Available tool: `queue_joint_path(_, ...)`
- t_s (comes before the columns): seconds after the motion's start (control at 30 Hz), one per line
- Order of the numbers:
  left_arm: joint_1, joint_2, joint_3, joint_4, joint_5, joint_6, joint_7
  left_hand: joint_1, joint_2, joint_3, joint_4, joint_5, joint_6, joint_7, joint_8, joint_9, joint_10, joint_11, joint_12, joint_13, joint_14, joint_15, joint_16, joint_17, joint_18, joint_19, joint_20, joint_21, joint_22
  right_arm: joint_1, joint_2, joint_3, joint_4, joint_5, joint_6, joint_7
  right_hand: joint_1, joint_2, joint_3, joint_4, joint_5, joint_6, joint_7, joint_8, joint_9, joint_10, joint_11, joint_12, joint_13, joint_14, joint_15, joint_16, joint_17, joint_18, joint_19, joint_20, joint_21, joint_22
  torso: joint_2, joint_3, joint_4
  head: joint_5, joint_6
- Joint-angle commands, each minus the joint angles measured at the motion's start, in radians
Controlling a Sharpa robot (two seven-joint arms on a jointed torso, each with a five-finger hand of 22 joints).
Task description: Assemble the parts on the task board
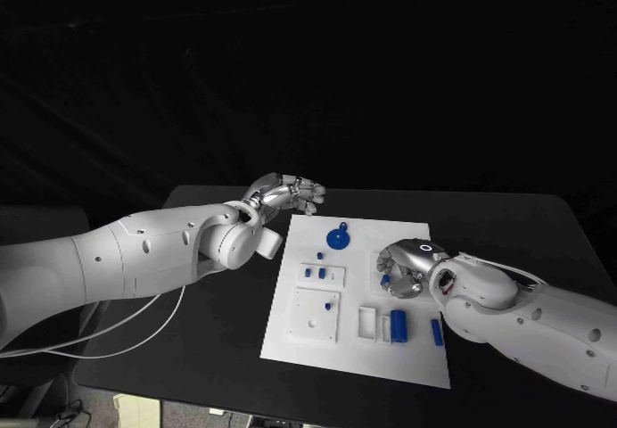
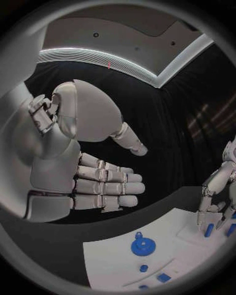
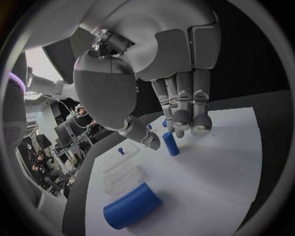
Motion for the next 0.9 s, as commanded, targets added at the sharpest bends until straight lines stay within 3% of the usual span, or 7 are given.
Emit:
queue_joint_path(0.03, 0.001, 0.001, 0.001, 0.001, 0.005, 0.010, 0.009, 0.005, 0.001, -0.003, 0.005, 0.001, -0.005, -0.001, 0.003, -0.001, -0.009, 0.000, -0.003, 0.001, 0.002, 0.006, -0.005, 0.002, 0.015, 0.003, 0.003, -0.004, 0.001, -0.001, -0.002, -0.001, 0.000, -0.033, 0.021, -0.007, 0.012, 0.011, 0.013, -0.002, -0.006, 0.023, -0.004, 0.014, 0.005, 0.032, -0.009, 0.014, 0.006, 0.001, -0.015, 0.004, -0.002, 0.101, 0.005, 0.000, 0.000, 0.014, 0.000, -0.0001, -0.0003, 0.001, -0.001)
queue_joint_path(0.17, 0.001, 0.001, 0.001, 0.000, 0.005, 0.011, 0.008, 0.005, 0.001, -0.003, 0.005, 0.001, -0.005, -0.001, 0.003, -0.001, -0.009, 0.000, -0.003, 0.001, 0.002, 0.006, -0.005, 0.002, 0.015, 0.004, 0.003, -0.004, 0.001, -0.001, -0.003, -0.002, -0.001, -0.039, 0.024, -0.008, 0.018, 0.029, 0.023, -0.011, -0.005, 0.044, -0.014, 0.026, 0.009, 0.059, -0.019, 0.025, 0.011, 0.002, -0.026, 0.005, -0.004, 0.101, 0.006, -0.001, 0.004, 0.017, -0.001, -0.0001, -0.0011, 0.001, -0.003)
queue_joint_path(0.4, 0.001, 0.003, 0.001, 0.000, 0.005, 0.011, 0.008, 0.004, 0.001, -0.003, 0.005, 0.001, -0.005, 0.000, 0.003, -0.001, -0.009, 0.000, -0.003, 0.001, 0.002, 0.006, -0.006, 0.003, 0.014, 0.004, 0.003, -0.005, 0.002, -0.003, 0.000, -0.002, -0.001, -0.042, 0.021, -0.003, 0.012, 0.041, 0.029, -0.018, -0.005, 0.062, -0.021, 0.035, 0.011, 0.079, -0.027, 0.030, 0.016, 0.003, -0.033, 0.007, -0.006, 0.101, 0.006, -0.003, 0.009, 0.019, 0.000, 0.0001, -0.0013, 0.001, -0.005)
queue_joint_path(0.57, 0.001, 0.002, 0.001, -0.001, 0.005, 0.011, 0.008, 0.004, 0.001, -0.003, 0.006, 0.001, -0.005, 0.000, 0.003, -0.001, -0.010, 0.000, -0.003, 0.001, 0.002, 0.006, -0.006, 0.003, 0.014, 0.004, 0.004, -0.005, 0.002, -0.005, 0.001, -0.002, 0.000, -0.039, 0.005, 0.000, 0.005, 0.059, 0.039, -0.027, -0.005, 0.101, -0.038, 0.054, 0.018, 0.124, -0.043, 0.051, 0.033, 0.001, -0.048, 0.006, -0.009, 0.101, -0.001, -0.003, 0.012, 0.019, 0.000, 0.0001, -0.0004, 0.001, -0.007)
queue_joint_path(0.9, 0.001, 0.003, 0.001, -0.002, 0.005, 0.012, 0.008, 0.004, 0.001, -0.003, 0.006, 0.001, -0.005, 0.000, 0.003, -0.001, -0.010, 0.000, -0.003, 0.001, 0.002, 0.006, -0.007, 0.004, 0.015, 0.004, 0.004, -0.005, 0.002, -0.011, 0.010, -0.002, -0.003, -0.051, -0.016, -0.019, -0.005, 0.062, 0.042, -0.029, -0.005, 0.110, -0.042, 0.058, 0.020, 0.133, -0.047, 0.054, 0.040, 0.001, -0.052, 0.005, -0.010, 0.101, -0.002, -0.003, 0.015, 0.019, -0.001, -0.0003, 0.0001, -0.003, -0.010)
